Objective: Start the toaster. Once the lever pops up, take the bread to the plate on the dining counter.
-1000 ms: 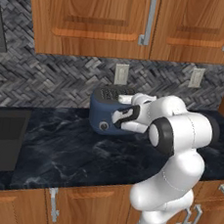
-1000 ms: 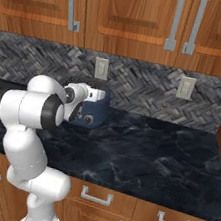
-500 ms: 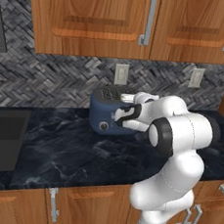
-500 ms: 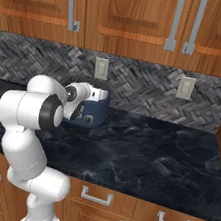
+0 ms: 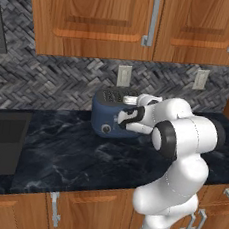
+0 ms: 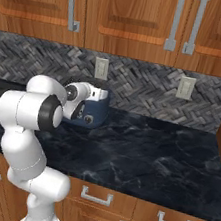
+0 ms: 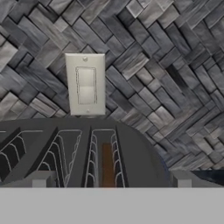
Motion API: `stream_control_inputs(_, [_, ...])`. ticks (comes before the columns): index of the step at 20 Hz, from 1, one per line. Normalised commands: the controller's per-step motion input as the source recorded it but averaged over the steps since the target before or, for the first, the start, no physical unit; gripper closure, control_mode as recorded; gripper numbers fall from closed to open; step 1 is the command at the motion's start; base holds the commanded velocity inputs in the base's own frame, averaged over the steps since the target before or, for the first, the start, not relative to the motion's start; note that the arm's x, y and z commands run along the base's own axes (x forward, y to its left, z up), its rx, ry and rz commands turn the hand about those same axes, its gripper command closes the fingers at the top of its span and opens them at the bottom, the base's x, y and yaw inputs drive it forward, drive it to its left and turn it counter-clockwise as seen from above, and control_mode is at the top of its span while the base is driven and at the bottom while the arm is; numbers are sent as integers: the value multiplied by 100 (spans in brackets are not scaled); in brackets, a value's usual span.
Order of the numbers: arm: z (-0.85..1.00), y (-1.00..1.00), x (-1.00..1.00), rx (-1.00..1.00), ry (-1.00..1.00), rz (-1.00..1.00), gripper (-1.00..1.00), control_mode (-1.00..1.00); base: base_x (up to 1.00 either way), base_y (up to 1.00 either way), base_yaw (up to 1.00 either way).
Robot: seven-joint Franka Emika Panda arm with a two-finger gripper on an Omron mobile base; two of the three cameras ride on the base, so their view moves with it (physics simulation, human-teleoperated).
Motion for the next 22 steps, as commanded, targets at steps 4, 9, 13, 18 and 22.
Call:
stream_control_inputs(4, [-1, 0, 0, 0, 0, 6, -100, -100, 0, 0, 0])
stream_control_inputs(9, [0, 0, 0, 0, 0, 4, -100, -100, 0, 0, 0])
stream_control_inputs(13, [0, 0, 0, 0, 0, 0, -100, -100, 0, 0, 0])
stream_control_inputs(18, [0, 0, 0, 0, 0, 0, -100, -100, 0, 0, 0])
stream_control_inputs(22, [0, 0, 0, 0, 0, 0, -100, -100, 0, 0, 0])
